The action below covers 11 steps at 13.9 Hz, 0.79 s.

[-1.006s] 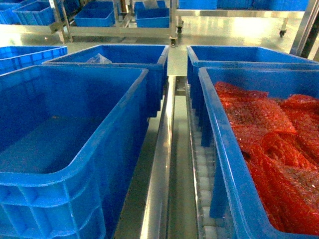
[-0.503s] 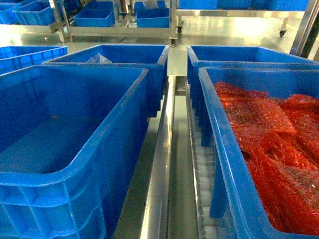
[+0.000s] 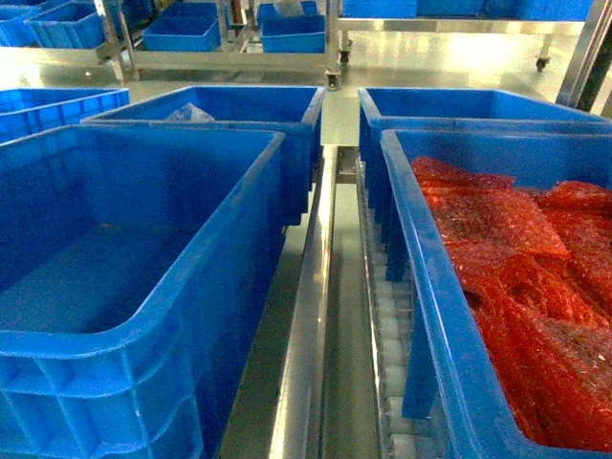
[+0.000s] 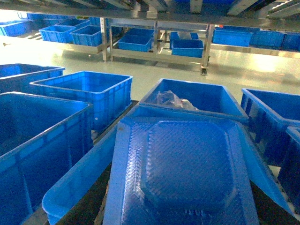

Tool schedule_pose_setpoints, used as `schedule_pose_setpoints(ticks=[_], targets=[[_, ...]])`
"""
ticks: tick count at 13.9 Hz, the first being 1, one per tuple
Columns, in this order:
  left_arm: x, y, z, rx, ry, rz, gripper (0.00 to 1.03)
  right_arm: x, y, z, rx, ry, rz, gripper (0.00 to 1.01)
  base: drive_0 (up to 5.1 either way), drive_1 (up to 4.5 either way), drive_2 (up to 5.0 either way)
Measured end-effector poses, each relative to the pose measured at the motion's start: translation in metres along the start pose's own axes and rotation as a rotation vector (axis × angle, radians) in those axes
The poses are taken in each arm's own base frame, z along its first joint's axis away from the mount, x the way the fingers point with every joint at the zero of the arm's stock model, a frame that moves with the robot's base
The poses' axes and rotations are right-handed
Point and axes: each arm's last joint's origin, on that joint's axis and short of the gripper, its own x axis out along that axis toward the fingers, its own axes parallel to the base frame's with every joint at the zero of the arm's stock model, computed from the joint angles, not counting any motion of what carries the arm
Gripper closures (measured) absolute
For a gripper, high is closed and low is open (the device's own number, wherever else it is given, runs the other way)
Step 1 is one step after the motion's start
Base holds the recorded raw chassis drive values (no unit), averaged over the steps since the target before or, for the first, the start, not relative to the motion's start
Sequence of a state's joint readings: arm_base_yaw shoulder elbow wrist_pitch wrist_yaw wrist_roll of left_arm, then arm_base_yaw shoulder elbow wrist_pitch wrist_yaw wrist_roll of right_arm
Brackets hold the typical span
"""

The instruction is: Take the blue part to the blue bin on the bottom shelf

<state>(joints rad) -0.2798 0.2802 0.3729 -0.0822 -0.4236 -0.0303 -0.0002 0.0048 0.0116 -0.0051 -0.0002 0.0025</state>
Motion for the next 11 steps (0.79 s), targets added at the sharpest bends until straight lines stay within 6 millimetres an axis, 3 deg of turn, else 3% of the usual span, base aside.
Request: schedule_pose_setpoints(ticks=[11], targets=[[0.0000, 0.0000, 0.0000, 0.000, 0.000, 0.000, 0.60, 0.0000, 0.0000, 0.0000, 0.000, 0.000, 0.000, 0.03, 0.0, 0.00, 0.0]])
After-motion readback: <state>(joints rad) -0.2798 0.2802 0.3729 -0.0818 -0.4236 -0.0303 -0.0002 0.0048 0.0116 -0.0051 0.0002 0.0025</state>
